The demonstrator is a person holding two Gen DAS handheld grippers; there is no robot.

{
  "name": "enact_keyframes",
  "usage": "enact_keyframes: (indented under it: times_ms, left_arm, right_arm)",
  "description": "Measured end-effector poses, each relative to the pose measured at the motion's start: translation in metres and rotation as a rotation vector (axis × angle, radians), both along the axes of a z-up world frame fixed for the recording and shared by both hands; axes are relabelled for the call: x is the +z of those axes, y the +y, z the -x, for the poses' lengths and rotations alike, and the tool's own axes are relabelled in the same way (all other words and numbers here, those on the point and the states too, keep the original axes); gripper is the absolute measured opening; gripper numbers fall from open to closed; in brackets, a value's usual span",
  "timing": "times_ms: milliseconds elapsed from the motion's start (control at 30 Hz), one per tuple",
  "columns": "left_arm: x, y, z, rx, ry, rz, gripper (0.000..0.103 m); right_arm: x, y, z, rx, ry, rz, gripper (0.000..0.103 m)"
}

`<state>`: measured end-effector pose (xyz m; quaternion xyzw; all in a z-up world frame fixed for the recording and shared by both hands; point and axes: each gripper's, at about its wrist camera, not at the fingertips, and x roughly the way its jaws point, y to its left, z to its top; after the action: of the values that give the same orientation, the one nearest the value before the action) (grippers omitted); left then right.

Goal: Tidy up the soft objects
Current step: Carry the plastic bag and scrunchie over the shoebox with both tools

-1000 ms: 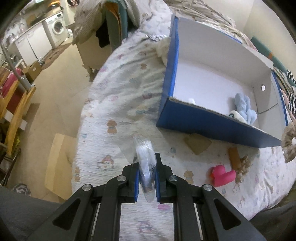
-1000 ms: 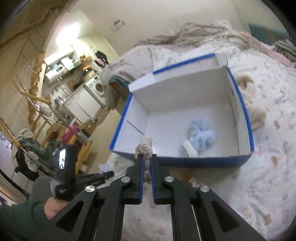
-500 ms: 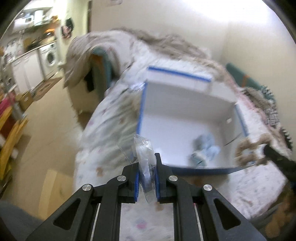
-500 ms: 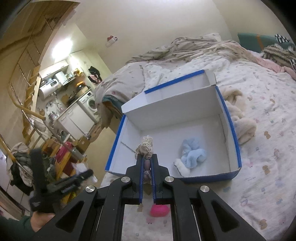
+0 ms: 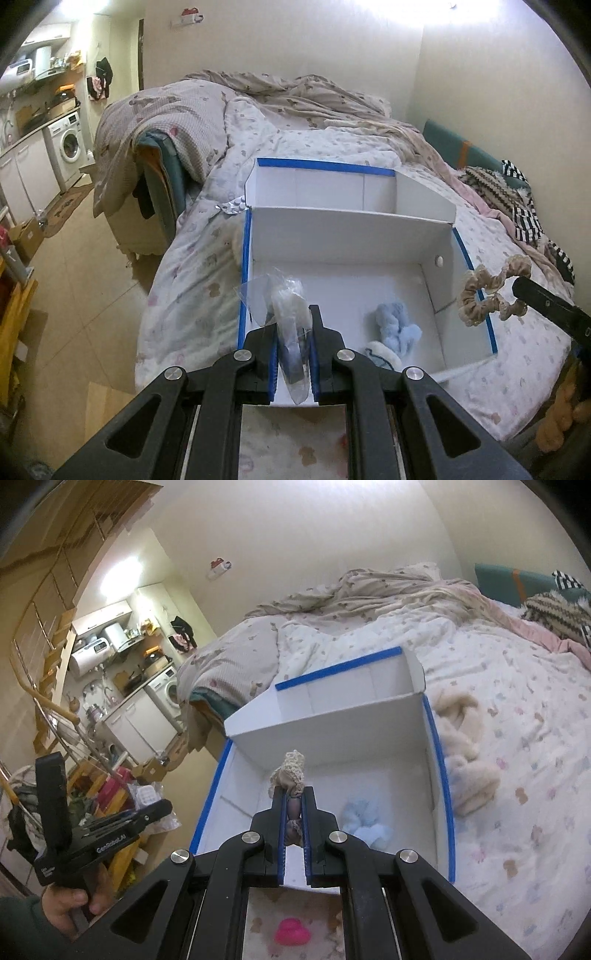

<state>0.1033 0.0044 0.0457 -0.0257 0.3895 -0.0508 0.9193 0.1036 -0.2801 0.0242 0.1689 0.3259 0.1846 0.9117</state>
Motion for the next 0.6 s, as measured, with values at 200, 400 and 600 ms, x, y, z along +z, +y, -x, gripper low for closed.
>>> enact_keyframes:
  times_ms: [200, 400, 600]
  left_arm:
    - [-0.008, -0.011, -0.023, -0.017, 0.003, -0.032, 0.012]
    - [-0.024, -0.025, -0.047, -0.034, 0.018, -0.041, 0.012]
    - [-0.045, -0.031, -0.061, -0.03, 0.023, -0.078, 0.012]
  right_arm:
    - [0.0, 0.0, -0.025, 0.001, 0.006, 0.037, 0.009]
    - [-0.014, 0.001, -0.047, -0.009, 0.061, 0.071, 0.009]
    - [-0.029, 0.006, -0.061, -0.015, 0.11, 0.109, 0.009]
